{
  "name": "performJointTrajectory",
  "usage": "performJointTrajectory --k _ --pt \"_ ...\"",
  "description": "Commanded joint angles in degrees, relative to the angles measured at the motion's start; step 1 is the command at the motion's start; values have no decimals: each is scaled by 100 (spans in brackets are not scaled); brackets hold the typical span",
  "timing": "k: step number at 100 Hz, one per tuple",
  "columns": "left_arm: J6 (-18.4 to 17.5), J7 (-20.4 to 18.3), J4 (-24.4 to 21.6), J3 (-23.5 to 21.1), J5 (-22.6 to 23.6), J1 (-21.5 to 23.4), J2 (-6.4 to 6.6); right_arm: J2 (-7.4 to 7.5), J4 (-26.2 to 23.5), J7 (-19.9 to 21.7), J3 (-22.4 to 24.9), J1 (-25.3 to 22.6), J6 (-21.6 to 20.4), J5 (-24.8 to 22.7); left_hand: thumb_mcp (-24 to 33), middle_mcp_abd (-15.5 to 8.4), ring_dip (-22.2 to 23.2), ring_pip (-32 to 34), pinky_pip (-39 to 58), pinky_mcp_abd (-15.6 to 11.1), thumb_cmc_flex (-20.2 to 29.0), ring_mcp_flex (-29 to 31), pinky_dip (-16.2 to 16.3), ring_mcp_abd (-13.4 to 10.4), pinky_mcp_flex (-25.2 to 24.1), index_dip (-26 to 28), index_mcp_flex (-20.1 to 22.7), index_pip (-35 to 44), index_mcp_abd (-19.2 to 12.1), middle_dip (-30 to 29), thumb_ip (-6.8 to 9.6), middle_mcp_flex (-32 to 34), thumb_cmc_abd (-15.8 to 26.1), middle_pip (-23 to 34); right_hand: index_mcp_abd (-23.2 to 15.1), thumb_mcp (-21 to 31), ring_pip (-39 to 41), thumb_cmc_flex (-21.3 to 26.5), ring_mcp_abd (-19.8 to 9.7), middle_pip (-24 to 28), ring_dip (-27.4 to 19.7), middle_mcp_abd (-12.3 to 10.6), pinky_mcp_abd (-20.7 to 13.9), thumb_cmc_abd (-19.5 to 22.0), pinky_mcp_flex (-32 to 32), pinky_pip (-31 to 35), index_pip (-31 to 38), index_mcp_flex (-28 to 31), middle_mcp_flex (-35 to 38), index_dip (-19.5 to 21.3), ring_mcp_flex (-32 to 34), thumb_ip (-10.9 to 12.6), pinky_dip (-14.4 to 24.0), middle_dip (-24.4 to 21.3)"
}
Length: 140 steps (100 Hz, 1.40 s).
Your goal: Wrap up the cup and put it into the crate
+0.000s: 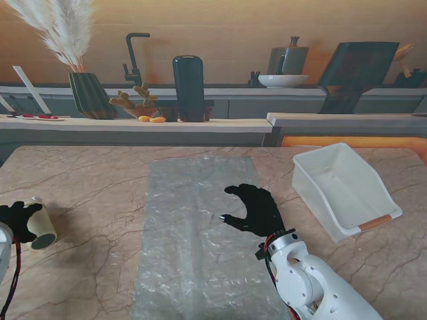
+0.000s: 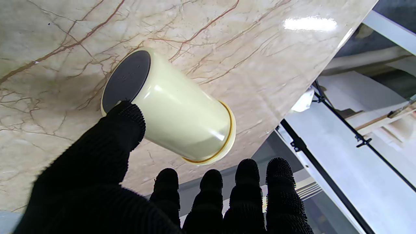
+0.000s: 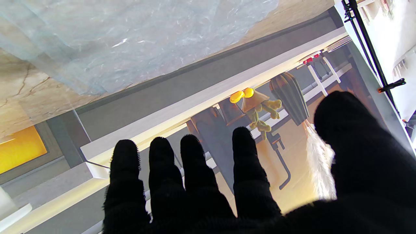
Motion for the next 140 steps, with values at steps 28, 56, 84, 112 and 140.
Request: performJointTrajectory --k 28,56,84,112,140 --pt "-328 256 250 52 1045 72 -14 -16 -41 54 -19 -18 -27 40 682 -16 1 -34 -97 31 -38 -240 79 -45 -98 -147 -151 -676 -435 -35 72 -338 -342 -406 -86 -119 14 12 24 -17 40 48 41 263 -5 61 -20 45 88 38 32 -10 22 47" --pt "-593 478 1022 564 1414 -264 109 -29 -55 34 20 -41 -26 91 821 -25 10 59 69 88 -513 -260 108 -58 -117 -143 -147 -560 -219 100 -4 -298 -330 -373 -88 -140 16 -4 17 -16 40 50 46 346 7 68 -21 54 97 38 37 -6 23 47" --pt "-375 655 1720 1231 924 -728 191 -31 -69 57 46 -55 -32 129 835 -111 88 245 471 209 -511 21 190 -62 -45 933 -155 -5 -192 336 -8 120 -192 462 -98 -154 25 -6 17 -13 42 48 49 378 17 73 -20 61 109 39 52 0 23 47" --pt "-238 804 2327 1993 297 -1312 260 -29 -92 103 73 -72 -32 168 821 -177 251 485 964 262 -501 415 278 -69 26 959 -92 565 -210 336 -8 530 -70 775 -104 -167 30 -15 17 -13 43 48 49 406 29 81 -18 68 118 41 60 2 25 47" --pt "-238 1309 2683 2421 -135 -1584 281 -36 -127 110 113 -118 -22 217 1361 -262 598 976 1796 315 -116 1122 400 -134 310 1309 -33 2611 -254 589 8 1285 -60 1196 -110 -180 36 -40 26 -11 47 43 54 464 38 87 -19 70 132 41 70 5 27 48"
